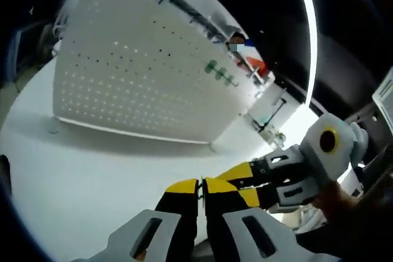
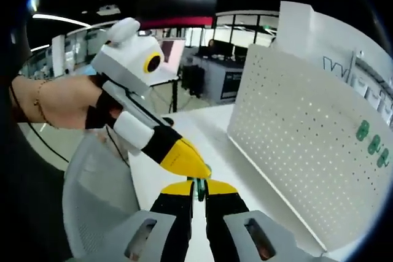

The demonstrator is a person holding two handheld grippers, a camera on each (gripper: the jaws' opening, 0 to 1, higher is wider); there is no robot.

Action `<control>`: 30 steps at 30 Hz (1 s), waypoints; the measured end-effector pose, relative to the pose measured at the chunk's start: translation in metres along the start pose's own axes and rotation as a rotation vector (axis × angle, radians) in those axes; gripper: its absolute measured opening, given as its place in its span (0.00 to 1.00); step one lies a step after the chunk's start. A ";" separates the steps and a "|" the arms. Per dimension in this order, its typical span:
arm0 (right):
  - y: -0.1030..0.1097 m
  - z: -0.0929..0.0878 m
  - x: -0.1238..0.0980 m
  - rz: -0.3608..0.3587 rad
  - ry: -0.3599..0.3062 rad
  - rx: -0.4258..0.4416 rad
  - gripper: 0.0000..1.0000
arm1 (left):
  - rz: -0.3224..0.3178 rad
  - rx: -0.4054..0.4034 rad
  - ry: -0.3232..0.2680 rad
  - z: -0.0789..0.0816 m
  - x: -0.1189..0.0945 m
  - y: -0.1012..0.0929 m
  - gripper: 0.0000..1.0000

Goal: Insert the hook assembly into the mounting plate slot until the hook locks in place.

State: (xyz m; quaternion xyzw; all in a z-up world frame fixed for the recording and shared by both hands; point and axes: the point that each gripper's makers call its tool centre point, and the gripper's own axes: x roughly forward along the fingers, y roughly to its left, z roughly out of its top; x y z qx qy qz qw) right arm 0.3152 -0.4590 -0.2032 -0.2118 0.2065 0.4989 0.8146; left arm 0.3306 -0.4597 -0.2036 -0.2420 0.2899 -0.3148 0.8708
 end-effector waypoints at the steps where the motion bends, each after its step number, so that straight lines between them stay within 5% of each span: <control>1: 0.000 0.000 0.000 -0.001 0.001 -0.003 0.04 | 0.000 0.000 0.000 0.000 0.000 0.000 0.02; 18: 0.003 0.006 0.000 0.053 -0.052 -0.011 0.01 | -0.069 -0.139 -0.013 0.001 -0.006 -0.004 0.01; 30: 0.005 0.000 -0.002 0.035 -0.013 0.007 0.00 | -0.024 -0.034 0.030 -0.004 -0.004 -0.007 0.02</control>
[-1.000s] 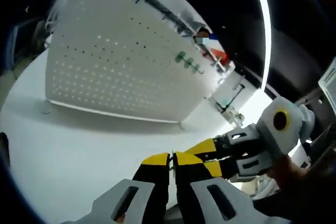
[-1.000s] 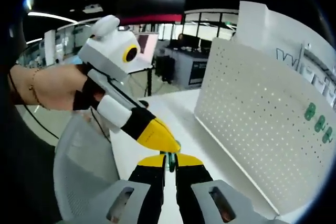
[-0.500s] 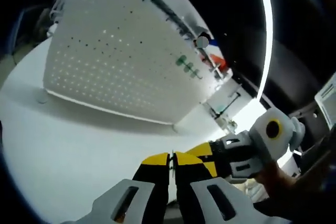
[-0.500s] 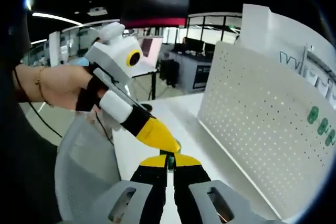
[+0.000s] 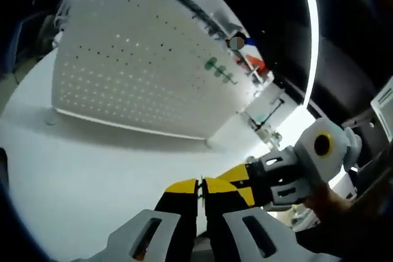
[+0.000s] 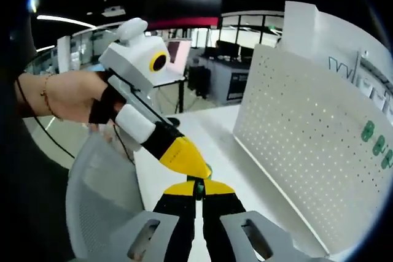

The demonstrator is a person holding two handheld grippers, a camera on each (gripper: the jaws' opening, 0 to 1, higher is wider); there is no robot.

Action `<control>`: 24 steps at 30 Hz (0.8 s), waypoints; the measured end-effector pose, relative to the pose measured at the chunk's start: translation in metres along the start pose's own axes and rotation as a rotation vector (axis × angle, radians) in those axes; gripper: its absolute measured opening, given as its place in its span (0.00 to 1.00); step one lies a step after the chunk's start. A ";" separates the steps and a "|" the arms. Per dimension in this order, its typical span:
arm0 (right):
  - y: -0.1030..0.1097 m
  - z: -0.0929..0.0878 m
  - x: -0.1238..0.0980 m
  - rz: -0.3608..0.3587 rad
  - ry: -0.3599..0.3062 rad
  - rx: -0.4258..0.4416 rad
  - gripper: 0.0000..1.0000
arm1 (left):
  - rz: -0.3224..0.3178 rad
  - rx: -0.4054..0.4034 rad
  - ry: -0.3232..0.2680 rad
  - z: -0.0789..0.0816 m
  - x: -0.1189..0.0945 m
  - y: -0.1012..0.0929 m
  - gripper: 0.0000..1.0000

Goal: Insert the hook assembly into the mounting plate slot until the hook locks in place.

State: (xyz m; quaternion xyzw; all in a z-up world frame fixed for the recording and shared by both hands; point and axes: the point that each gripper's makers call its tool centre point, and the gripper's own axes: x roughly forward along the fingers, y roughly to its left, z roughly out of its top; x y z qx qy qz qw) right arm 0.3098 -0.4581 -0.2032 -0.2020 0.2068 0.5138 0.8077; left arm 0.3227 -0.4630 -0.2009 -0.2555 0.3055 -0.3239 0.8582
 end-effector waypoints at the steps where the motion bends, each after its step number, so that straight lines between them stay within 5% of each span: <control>1: 0.000 0.000 0.000 -0.001 -0.001 0.003 0.00 | -0.007 0.002 -0.003 0.000 0.000 0.000 0.03; 12: -0.003 0.008 -0.002 -0.006 -0.037 0.023 0.00 | -0.096 0.014 -0.077 0.008 -0.007 -0.005 0.10; 18: -0.004 0.004 0.000 -0.011 -0.020 0.013 0.00 | -0.091 0.065 -0.089 0.008 -0.014 -0.005 0.31; 24: -0.007 0.003 0.000 -0.020 -0.015 0.019 0.00 | -0.069 0.199 -0.105 0.009 -0.022 -0.004 0.69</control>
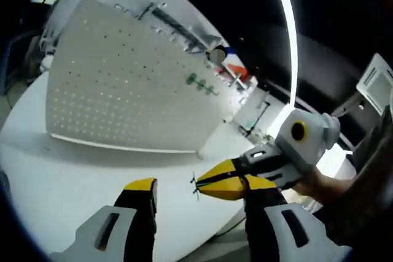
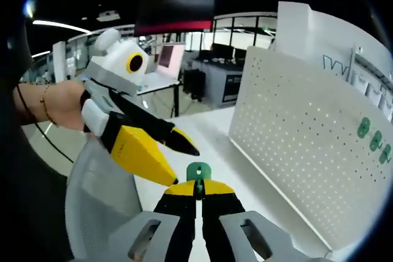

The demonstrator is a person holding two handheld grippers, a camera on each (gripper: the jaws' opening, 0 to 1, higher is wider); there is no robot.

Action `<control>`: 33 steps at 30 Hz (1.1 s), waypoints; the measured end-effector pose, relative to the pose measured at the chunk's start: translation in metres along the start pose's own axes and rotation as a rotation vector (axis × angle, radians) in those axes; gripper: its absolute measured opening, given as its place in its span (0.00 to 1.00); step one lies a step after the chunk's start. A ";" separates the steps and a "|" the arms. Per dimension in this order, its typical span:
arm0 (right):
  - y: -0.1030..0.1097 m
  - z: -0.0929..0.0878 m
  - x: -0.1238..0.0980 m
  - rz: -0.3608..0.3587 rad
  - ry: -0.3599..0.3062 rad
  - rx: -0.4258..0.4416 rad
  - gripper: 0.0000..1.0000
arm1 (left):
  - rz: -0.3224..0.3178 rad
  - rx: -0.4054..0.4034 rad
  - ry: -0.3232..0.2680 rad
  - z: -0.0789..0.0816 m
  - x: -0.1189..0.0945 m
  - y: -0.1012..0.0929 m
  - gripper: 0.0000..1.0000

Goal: Insert the hook assembly into the mounting plate slot until the hook locks in place.

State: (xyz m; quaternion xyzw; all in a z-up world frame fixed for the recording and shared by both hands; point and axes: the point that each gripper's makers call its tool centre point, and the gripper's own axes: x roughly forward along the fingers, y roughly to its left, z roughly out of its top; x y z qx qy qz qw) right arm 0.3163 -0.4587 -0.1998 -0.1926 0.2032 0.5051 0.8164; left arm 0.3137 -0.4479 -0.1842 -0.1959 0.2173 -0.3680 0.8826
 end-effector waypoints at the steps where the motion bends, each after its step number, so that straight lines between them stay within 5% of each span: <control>1: -0.001 0.000 0.000 -0.002 0.002 0.001 0.00 | 0.009 0.024 -0.002 0.000 -0.002 -0.001 0.77; 6: -0.004 0.007 0.002 -0.020 -0.014 0.031 0.00 | 0.026 0.133 -0.007 -0.001 -0.008 -0.011 1.00; 15: 0.001 0.019 0.000 -0.053 -0.056 0.114 0.00 | -0.006 0.219 -0.008 0.004 -0.016 -0.029 1.00; 33: -0.008 0.045 -0.008 -0.138 -0.154 0.214 0.00 | 0.088 0.311 -0.029 0.022 -0.042 -0.032 1.00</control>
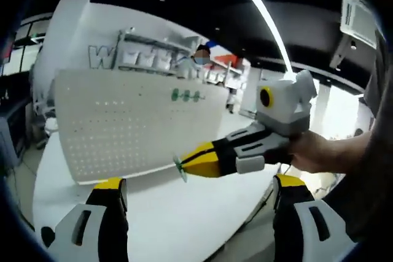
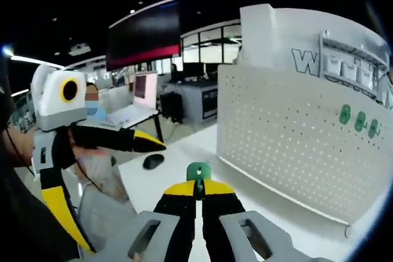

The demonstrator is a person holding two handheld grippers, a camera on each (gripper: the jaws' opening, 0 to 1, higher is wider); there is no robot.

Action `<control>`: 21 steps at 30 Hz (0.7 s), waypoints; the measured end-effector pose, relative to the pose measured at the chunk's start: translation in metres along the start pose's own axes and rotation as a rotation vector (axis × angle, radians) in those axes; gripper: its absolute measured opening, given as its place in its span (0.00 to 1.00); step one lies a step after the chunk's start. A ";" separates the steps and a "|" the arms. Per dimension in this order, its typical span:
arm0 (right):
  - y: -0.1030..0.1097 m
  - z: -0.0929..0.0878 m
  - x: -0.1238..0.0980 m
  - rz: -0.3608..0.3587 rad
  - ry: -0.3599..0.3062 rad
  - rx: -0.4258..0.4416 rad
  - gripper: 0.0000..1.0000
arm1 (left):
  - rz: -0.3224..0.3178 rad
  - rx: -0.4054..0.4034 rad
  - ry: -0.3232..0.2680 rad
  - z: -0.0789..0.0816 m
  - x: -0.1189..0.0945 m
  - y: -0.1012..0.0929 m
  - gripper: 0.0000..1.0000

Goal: Insert the hook assembly into the mounting plate slot until the hook locks in place.

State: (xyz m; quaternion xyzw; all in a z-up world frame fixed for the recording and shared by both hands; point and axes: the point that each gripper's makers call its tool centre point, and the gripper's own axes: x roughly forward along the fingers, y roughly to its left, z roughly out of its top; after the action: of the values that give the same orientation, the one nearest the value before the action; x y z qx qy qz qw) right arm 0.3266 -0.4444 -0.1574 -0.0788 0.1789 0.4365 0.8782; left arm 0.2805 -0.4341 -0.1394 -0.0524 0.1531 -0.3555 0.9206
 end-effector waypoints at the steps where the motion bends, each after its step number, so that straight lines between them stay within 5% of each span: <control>1: -0.001 0.002 0.001 -0.007 -0.011 0.002 0.00 | 0.007 0.001 -0.007 0.002 -0.002 0.001 1.00; 9: -0.018 0.014 0.003 -0.059 -0.068 -0.011 0.00 | 0.051 0.036 -0.067 0.010 -0.009 0.010 1.00; 21: -0.113 0.019 -0.022 -0.302 -0.158 -0.010 0.00 | 0.097 0.058 -0.081 0.014 -0.004 0.019 1.00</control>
State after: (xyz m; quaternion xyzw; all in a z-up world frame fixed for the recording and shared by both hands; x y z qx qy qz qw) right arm 0.4091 -0.5240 -0.1338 -0.0744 0.0932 0.3050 0.9448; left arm 0.2944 -0.4171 -0.1288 -0.0325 0.1079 -0.3123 0.9433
